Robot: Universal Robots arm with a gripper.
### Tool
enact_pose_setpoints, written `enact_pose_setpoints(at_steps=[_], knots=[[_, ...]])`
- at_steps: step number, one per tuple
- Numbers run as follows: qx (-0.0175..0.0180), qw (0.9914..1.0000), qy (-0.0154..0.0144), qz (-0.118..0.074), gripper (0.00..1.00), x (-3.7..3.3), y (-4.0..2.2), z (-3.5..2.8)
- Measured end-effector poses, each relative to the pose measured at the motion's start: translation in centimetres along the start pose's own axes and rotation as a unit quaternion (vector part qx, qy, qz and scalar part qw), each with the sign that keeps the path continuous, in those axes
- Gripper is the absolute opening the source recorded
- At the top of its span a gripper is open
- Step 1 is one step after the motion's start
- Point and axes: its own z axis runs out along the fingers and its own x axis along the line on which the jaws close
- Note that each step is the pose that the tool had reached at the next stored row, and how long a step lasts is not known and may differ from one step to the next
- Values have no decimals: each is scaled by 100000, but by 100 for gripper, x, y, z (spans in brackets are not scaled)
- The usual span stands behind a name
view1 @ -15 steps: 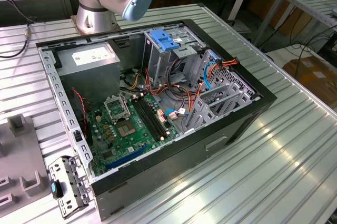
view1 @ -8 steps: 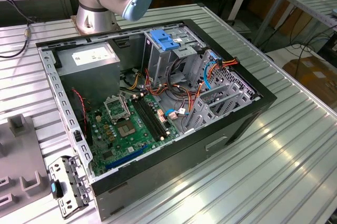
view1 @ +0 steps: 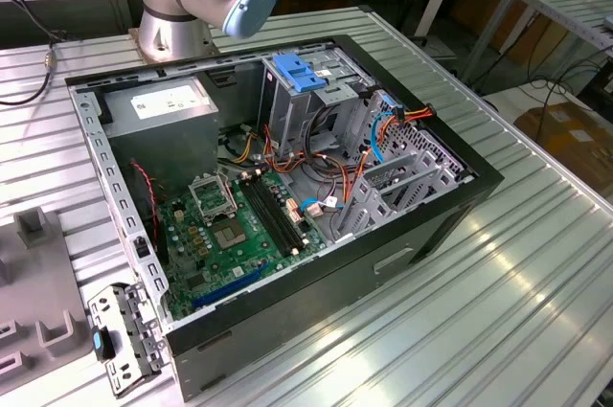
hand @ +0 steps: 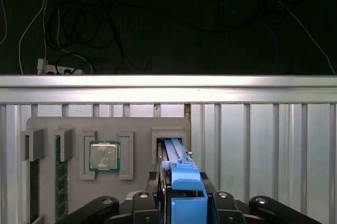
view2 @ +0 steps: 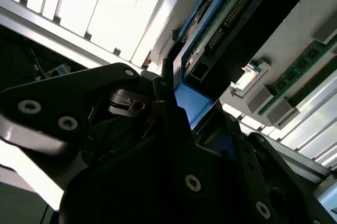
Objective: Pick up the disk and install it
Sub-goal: 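Pick up the disk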
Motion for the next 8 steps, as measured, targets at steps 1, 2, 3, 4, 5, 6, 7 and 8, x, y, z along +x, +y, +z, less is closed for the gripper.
enact_pose_setpoints(at_steps=[1,2,3,4,5,6,7,8], knots=[[0,100000,-3,2,40,0,0,0],[0,100000,-2,1,40,0,0,0],[-2,100000,-1,4,40,0,1,0],[0,100000,0,6,39,0,1,0],[3,100000,-2,2,39,0,1,0],[0,100000,-1,4,37,0,1,0],[1,100000,-3,1,37,0,2,0],[3,100000,-3,2,37,0,3,1]])
